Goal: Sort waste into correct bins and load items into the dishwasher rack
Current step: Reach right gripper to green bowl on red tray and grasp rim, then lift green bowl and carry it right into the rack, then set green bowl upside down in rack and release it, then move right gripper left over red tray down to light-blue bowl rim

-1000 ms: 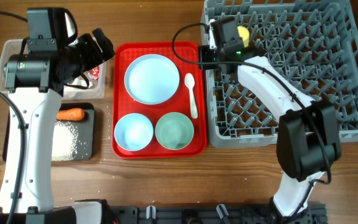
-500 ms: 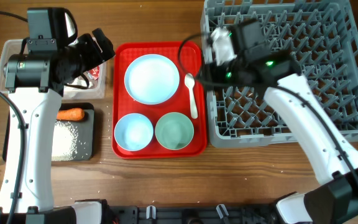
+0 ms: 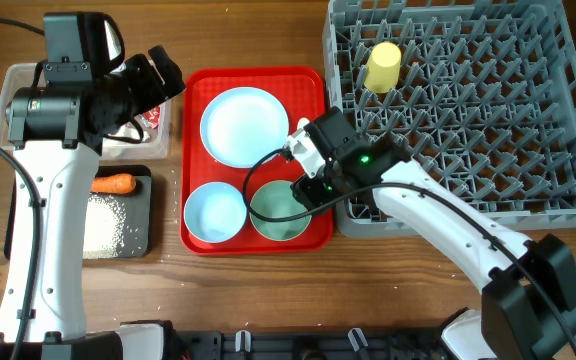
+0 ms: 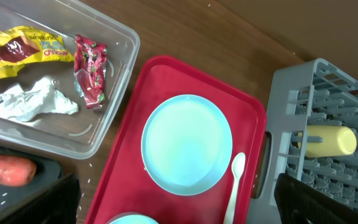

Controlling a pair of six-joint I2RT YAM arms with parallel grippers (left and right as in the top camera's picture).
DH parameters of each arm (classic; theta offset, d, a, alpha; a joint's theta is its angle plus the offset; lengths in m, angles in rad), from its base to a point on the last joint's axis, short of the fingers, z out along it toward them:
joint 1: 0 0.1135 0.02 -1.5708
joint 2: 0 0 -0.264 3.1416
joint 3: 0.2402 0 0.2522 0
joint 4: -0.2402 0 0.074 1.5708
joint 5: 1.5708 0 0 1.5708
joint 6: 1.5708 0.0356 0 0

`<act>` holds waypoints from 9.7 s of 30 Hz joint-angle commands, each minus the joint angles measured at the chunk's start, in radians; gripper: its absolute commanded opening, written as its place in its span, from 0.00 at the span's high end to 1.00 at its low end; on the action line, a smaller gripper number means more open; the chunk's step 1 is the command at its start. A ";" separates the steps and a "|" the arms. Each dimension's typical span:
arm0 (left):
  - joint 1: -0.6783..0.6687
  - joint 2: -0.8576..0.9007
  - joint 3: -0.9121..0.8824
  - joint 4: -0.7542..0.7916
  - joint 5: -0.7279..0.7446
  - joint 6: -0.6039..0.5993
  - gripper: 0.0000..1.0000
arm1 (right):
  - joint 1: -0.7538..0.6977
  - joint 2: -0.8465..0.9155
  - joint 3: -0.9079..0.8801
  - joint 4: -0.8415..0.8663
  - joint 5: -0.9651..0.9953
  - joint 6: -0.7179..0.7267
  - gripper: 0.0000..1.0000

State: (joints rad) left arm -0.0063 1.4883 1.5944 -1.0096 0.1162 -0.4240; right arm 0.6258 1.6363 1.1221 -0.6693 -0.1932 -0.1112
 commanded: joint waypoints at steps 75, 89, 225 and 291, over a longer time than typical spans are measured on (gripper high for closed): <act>0.005 0.000 0.003 0.002 -0.013 0.016 0.00 | 0.090 0.238 0.062 0.146 0.101 -0.278 0.46; 0.005 0.000 0.003 0.002 -0.013 0.016 0.00 | 0.089 0.237 0.071 0.164 0.119 -0.278 0.96; 0.005 0.000 0.003 0.002 -0.013 0.016 0.00 | -0.597 -0.082 0.117 0.251 -0.134 0.426 0.24; 0.005 0.000 0.003 0.002 -0.013 0.016 0.00 | 0.253 0.276 0.113 0.373 -0.163 0.571 0.45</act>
State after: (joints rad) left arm -0.0059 1.4887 1.5944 -1.0100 0.1158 -0.4240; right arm 0.8661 1.8568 1.2385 -0.2989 -0.3588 0.4229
